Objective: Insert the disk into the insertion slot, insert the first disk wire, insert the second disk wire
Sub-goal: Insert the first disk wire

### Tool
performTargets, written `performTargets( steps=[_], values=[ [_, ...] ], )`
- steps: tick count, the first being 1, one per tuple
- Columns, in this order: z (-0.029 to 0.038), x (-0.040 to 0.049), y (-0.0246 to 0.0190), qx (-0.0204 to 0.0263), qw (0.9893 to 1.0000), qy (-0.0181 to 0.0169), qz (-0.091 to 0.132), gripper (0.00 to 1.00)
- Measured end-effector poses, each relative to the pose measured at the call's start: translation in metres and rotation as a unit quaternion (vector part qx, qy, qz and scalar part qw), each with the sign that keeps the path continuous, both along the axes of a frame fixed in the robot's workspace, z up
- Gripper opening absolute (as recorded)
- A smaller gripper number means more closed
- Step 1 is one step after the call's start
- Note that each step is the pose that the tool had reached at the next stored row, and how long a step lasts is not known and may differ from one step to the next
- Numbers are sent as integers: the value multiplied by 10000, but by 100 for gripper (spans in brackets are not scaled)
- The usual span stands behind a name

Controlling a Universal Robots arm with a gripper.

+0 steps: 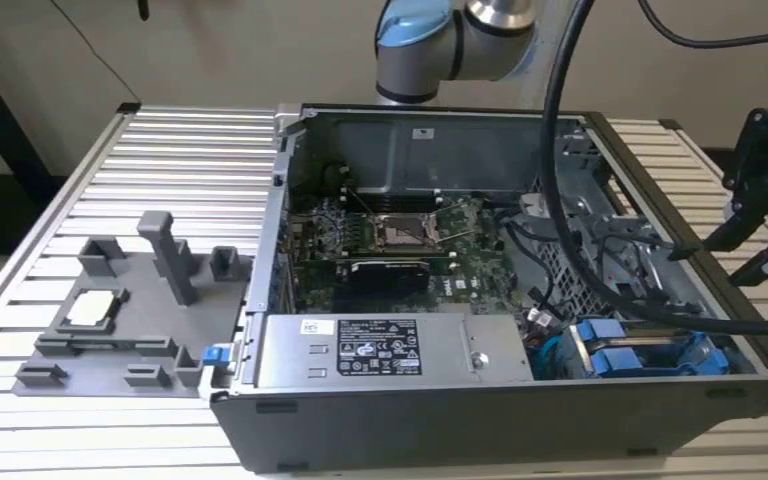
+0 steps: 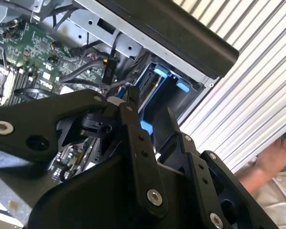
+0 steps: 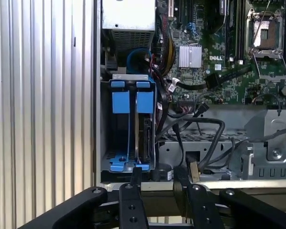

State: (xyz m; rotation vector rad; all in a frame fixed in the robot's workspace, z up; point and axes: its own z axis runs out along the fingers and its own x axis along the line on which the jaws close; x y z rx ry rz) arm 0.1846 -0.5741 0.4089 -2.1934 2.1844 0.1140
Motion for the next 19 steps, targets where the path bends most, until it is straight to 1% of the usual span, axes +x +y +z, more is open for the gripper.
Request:
performTargets(
  steps=[2, 4, 6, 7, 9, 11, 14, 16, 19],
  values=[
    [-24, 7, 8, 37, 10000, 0, -1, 40],
    [-58, 8, 33, 53, 10000, 0, -1, 40],
    [-93, 9, 86, 60, 10000, 0, 0, 40],
    [-111, 9, 114, 73, 10000, 0, 0, 40],
    [-134, 8, 153, 127, 9999, 0, -1, 40],
    [-155, 9, 181, 181, 9998, 0, 0, 40],
    [-196, 9, 212, 236, 9997, -1, -1, 40],
    [-227, 15, 221, 243, 9997, -1, 0, 40],
    [-235, 16, 224, 242, 9997, -1, 0, 40]
  ],
)
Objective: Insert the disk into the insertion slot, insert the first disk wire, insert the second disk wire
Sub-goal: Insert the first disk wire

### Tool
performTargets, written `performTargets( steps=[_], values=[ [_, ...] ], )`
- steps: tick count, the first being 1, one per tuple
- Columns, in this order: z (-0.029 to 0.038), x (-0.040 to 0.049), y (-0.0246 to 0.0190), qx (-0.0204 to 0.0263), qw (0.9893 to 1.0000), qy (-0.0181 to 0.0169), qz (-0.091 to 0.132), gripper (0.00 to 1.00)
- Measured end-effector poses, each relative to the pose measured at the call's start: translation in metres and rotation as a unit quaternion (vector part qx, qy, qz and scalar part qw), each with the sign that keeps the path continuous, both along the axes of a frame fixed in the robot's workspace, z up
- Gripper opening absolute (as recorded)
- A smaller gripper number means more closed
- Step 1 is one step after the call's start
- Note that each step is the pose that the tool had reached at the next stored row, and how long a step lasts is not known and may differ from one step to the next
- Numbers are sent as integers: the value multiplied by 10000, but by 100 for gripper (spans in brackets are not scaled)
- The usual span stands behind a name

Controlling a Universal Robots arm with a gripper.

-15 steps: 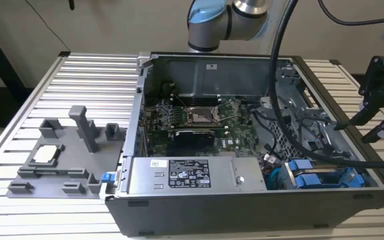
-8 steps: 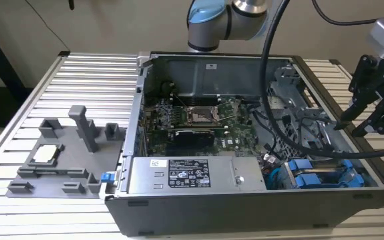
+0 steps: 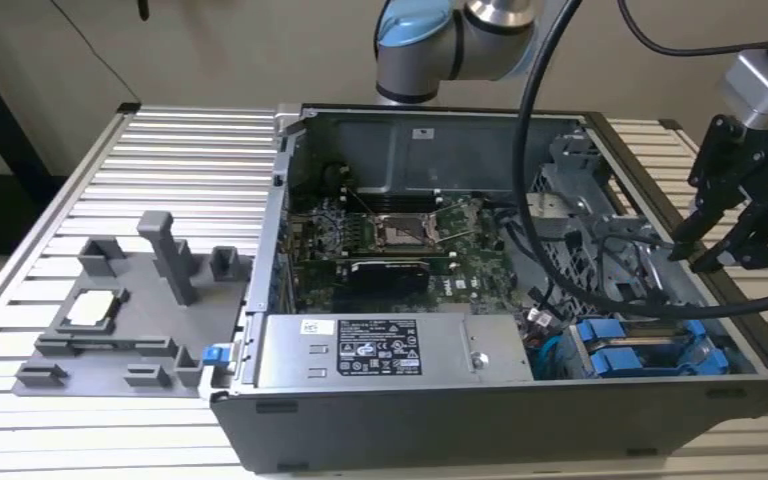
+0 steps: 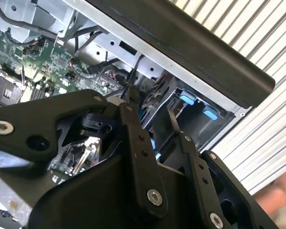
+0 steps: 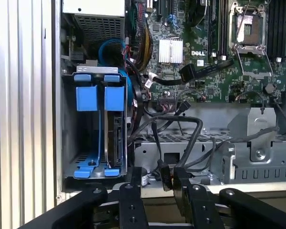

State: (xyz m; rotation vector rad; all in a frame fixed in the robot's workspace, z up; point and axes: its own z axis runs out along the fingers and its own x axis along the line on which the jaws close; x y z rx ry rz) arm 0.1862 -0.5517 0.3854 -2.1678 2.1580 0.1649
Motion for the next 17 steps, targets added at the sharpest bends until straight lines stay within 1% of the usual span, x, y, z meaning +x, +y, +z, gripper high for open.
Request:
performTargets(
  steps=[4, 6, 7, 13, 17],
  values=[
    [-1, 0, 0, 0, 10000, 0, 0, 40],
    [-2, 1, 1, 0, 10000, 0, 0, 38],
    [-3, 1, 2, -1, 10000, 0, 0, 31],
    [-2, 1, 12, 4, 10000, 0, 28, 31],
    [-2, 1, 42, 9, 9999, -1, 101, 31]
  ],
)
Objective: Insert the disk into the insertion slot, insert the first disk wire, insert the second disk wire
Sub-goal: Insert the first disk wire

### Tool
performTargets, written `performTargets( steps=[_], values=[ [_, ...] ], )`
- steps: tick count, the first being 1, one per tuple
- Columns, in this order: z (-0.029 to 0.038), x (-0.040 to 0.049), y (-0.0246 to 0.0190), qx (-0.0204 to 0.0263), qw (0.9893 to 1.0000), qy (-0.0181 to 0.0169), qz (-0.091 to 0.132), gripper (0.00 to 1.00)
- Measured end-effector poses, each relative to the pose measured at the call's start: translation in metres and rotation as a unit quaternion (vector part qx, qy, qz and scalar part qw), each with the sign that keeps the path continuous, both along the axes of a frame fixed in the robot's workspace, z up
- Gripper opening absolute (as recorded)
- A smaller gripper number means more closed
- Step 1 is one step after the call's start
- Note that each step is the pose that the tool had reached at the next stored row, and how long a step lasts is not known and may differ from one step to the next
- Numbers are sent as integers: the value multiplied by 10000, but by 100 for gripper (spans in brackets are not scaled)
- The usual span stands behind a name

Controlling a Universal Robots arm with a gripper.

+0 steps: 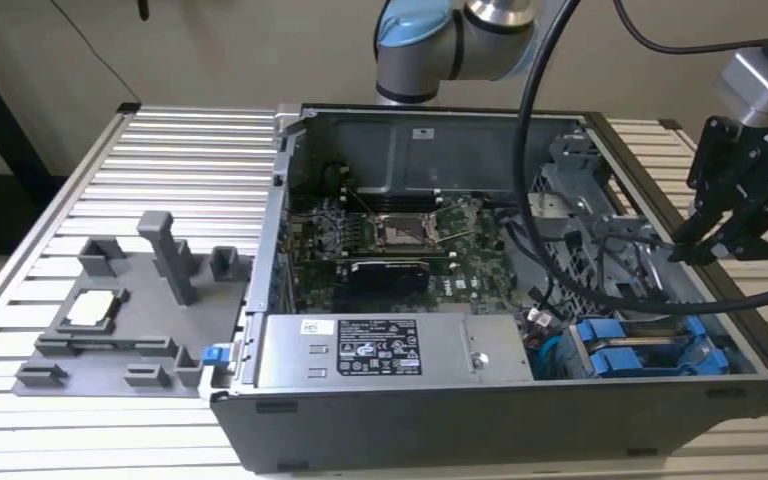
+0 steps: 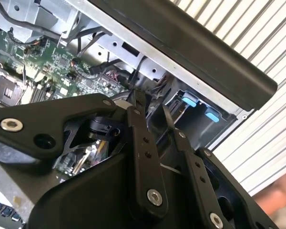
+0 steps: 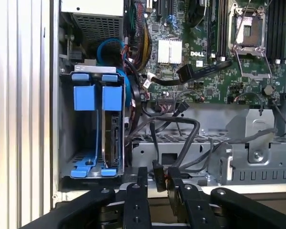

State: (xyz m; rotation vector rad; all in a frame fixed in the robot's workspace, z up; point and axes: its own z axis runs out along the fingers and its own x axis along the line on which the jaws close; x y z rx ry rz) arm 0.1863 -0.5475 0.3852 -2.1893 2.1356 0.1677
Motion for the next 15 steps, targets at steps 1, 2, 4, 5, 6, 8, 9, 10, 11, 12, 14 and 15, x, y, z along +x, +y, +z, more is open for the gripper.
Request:
performTargets(
  steps=[1, 2, 4, 5, 6, 8, 9, 10, 11, 12, 14, 15],
  values=[
    [0, 0, 2, 0, 10000, 0, 25, 31],
    [-3, 0, 3, 0, 10000, -2, 47, 31],
    [-7, 0, 4, 0, 10000, -5, 73, 31],
    [-6, 0, 5, -1, 10000, -5, 74, 31],
    [-7, 0, 5, 0, 10000, -5, 74, 31],
    [-6, 0, 6, -1, 10000, -5, 74, 31],
    [-7, 0, 7, 0, 10000, -5, 74, 31],
    [-7, 0, 7, 0, 10000, -5, 74, 31],
    [-7, 0, 7, 0, 10000, -5, 74, 31],
    [-7, 0, 8, 0, 10000, -5, 74, 31],
    [-7, 0, 9, 0, 10000, -5, 74, 31],
    [-7, 0, 9, 0, 10000, -5, 74, 31]
  ],
)
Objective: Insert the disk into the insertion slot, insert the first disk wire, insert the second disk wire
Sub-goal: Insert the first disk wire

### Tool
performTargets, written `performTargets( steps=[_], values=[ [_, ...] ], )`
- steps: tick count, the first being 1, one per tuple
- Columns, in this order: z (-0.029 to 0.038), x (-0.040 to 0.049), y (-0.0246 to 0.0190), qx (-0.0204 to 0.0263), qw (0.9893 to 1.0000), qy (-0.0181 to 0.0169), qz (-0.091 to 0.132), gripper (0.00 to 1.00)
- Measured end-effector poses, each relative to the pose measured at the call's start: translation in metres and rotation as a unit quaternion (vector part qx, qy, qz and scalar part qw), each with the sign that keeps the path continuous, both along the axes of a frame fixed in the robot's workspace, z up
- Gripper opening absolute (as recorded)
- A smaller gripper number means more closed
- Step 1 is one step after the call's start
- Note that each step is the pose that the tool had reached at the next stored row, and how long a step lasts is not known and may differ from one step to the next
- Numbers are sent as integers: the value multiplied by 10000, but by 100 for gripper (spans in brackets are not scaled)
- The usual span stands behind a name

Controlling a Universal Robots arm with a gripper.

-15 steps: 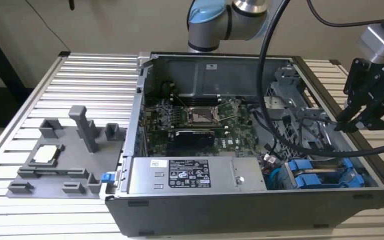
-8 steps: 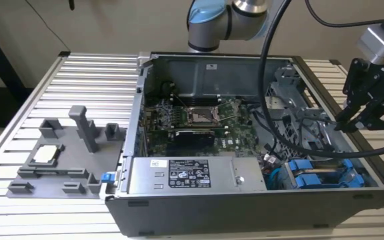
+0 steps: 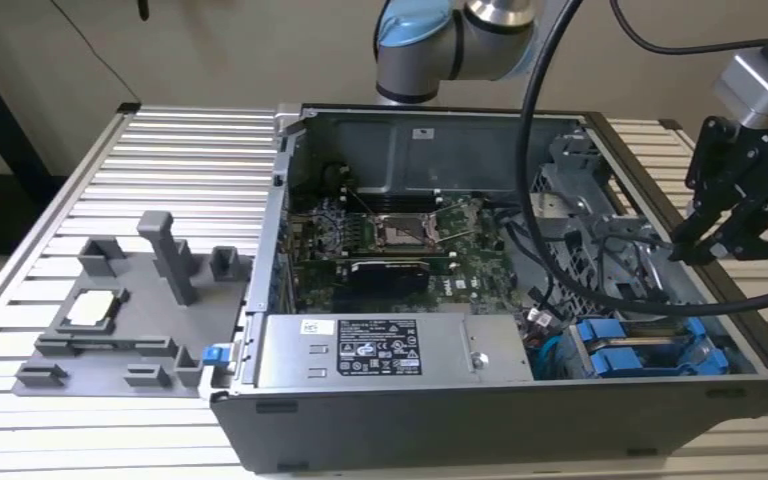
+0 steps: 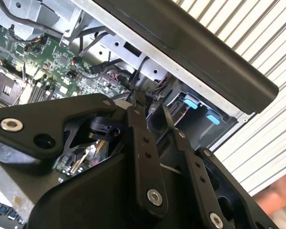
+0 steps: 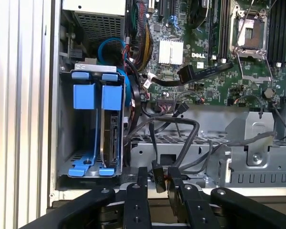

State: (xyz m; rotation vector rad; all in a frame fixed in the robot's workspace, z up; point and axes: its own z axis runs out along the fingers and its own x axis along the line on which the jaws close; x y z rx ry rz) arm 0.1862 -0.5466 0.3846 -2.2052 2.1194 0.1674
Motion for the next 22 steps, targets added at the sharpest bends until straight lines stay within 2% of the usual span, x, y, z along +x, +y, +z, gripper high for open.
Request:
performTargets(
  steps=[3, 4, 6, 10, 13, 15, 16, 20, 22],
  values=[
    [0, 0, 1, 0, 10000, 0, 0, 29],
    [0, 0, 2, 0, 10000, 0, 0, 22],
    [0, 0, 3, 0, 10000, 0, 0, 19],
    [0, 0, 6, -1, 10000, 0, 0, 19],
    [-4, -42, 7, -43, 10000, -16, 1, 19],
    [-8, -108, 7, -122, 9999, -35, 1, 19],
    [-8, -142, 7, -181, 9998, -42, 0, 19],
    [-8, -240, 7, -512, 9987, -66, 1, 19],
    [-8, -274, 7, -678, 9976, -126, -1, 19]
  ],
)
